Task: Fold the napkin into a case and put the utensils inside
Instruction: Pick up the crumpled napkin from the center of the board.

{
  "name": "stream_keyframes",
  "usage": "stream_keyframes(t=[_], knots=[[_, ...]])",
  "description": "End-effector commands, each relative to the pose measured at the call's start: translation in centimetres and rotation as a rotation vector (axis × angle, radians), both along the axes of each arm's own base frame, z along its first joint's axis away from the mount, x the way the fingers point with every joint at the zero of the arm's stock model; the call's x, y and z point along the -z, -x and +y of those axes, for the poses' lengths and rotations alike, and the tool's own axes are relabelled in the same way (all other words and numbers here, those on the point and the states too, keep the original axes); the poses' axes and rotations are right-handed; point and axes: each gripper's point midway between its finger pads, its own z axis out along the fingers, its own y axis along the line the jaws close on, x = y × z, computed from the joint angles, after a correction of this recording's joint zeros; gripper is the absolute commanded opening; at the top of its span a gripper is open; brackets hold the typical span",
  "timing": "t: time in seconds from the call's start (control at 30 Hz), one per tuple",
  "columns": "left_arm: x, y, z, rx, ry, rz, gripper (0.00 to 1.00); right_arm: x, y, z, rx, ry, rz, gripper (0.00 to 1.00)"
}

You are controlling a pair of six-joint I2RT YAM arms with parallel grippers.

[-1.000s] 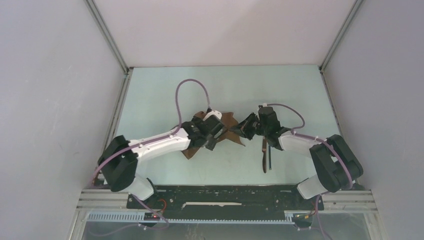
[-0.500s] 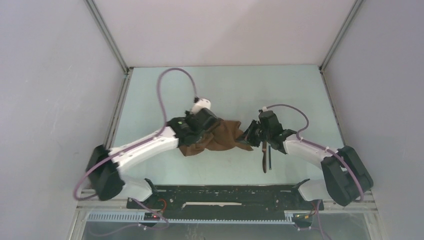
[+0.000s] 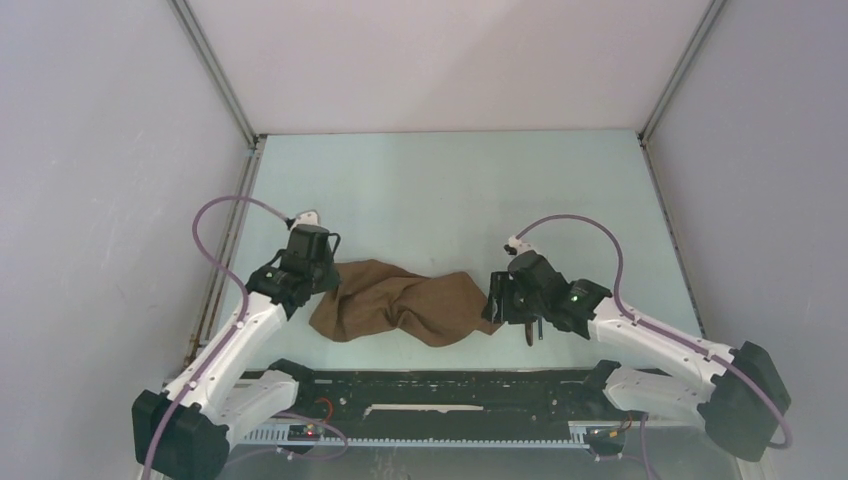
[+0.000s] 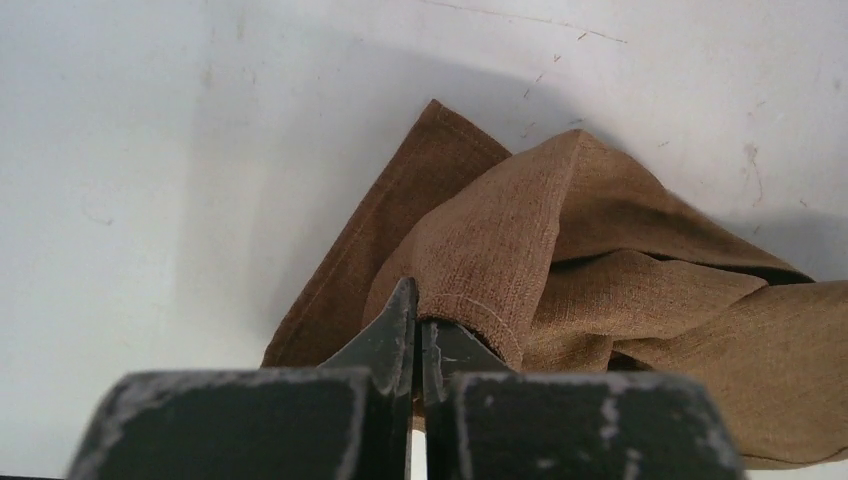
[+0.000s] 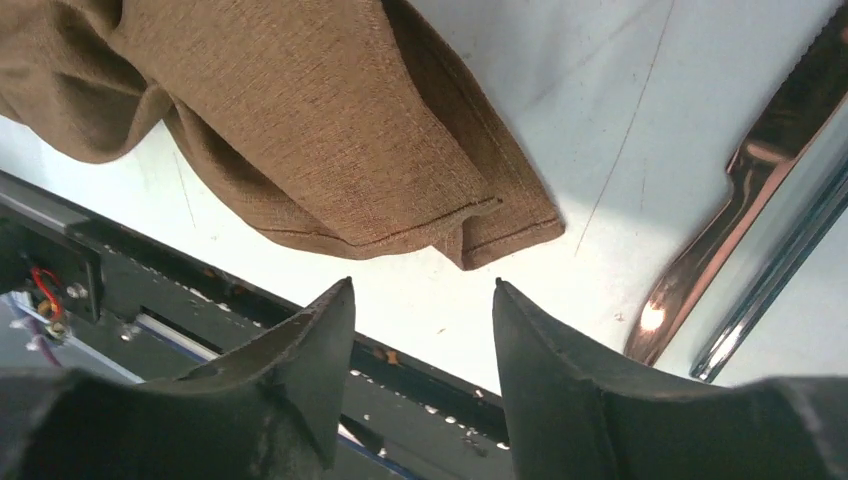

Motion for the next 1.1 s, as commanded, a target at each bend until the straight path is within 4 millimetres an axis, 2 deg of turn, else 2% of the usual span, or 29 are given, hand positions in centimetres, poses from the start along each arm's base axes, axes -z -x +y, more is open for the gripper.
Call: stream_keyframes(t=[0.0, 0.07, 0.13, 0.2, 0.33, 0.4, 0.5, 0.7, 0.87, 1.07], knots=[[-1.3, -1.1, -1.6, 0.049, 0.147, -0.046, 0.00, -2.5, -1.8, 1.0, -0.127, 0.031, -0.144, 0.67], [-1.1, -1.0, -1.3, 0.045, 0.150, -0.034, 0.00, -3.3, -3.0, 2.1, -0.130, -0.028, -0.150, 0.75], [-0.7, -0.9, -1.4, 0.050, 0.169, -0.020, 0.00, -3.3, -4.5, 3.2, -0.136, -0.081, -0.144, 0.78], [-0.6, -1.0, -1.7, 0.062, 0.194, -0.013, 0.00, -2.1, -6.0, 3.5, -0.129, -0.058, -0.133, 0.80], [-1.7, -1.5, -1.2, 0.058, 0.200, -0.042, 0.00, -1.1, -7.4, 3.8, -0.113, -0.034, -0.079, 0.80], [-2.6, -2.1, -0.7, 0.048, 0.194, -0.069, 0.00, -0.6, -7.3, 3.9, -0.106, -0.073, -0.022, 0.79], [-3.8, -2.8, -1.1, 0.071, 0.222, -0.089, 0.00, 0.3, -6.1, 3.8, -0.112, -0.094, 0.042, 0.75], [-6.2, -4.0, -2.6, 0.128, 0.286, -0.125, 0.00, 1.4, -3.3, 2.6, -0.086, -0.120, 0.093, 0.73], [-7.4, -4.3, -3.1, 0.155, 0.305, -0.144, 0.00, 1.9, -2.7, 1.2, -0.060, -0.143, 0.103, 0.72], [-8.6, -4.3, -3.7, 0.179, 0.335, -0.168, 0.00, 3.0, -2.5, 1.2, -0.063, -0.159, 0.129, 0.69]])
